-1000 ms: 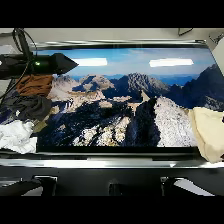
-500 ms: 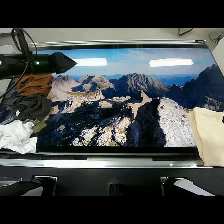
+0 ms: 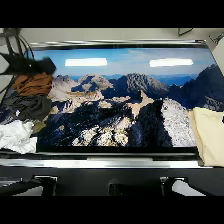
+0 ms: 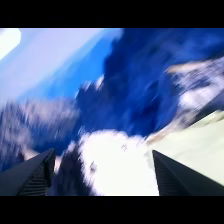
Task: Fold the clothes and pants, and hang the long-sleeved shirts on hangers.
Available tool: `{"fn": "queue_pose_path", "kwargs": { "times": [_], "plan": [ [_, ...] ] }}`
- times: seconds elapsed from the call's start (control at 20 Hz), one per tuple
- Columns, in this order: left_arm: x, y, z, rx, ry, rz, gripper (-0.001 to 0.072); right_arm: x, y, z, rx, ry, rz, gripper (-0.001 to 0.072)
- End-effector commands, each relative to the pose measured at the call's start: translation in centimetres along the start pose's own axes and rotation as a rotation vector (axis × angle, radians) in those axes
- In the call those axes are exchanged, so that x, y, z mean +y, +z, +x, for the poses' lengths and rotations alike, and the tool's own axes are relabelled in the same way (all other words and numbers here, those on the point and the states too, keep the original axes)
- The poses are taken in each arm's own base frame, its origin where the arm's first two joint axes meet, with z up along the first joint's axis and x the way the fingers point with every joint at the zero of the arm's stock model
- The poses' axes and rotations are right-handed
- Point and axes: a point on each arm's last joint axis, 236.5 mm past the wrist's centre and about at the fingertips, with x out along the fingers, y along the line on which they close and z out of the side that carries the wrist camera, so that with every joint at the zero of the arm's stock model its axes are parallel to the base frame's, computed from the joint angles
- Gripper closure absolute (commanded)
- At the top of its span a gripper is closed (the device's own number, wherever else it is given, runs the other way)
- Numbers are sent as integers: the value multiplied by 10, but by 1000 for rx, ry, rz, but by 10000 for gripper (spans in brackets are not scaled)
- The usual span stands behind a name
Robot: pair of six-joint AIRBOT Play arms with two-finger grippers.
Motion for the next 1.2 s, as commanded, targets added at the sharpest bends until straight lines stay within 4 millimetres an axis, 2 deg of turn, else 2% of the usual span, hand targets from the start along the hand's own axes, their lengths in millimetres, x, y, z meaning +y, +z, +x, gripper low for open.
{"fn": "queue_pose_path", "kwargs": {
  "times": [0.0, 0.05, 0.1, 0.2, 0.3, 1.15],
  "plan": [
    [39, -125, 27, 478, 113, 12, -1, 77, -123, 51, 424, 83, -190, 15],
    [36, -151, 33, 529, 94, 21, -1, 87, -150, 61, 498, 90, -219, 15],
    [33, -167, 37, 528, 77, 17, -1, 90, -169, 69, 542, 69, -245, 15],
    [31, -175, 43, 457, 59, 1, -1, 86, -184, 78, 561, -5, -273, 15],
    [32, -173, 42, 434, 59, 3, -1, 82, -185, 79, 558, -49, -305, 16],
    [31, -174, 44, 438, 59, 3, -1, 82, -186, 79, 559, -48, -307, 16]
  ]
}}
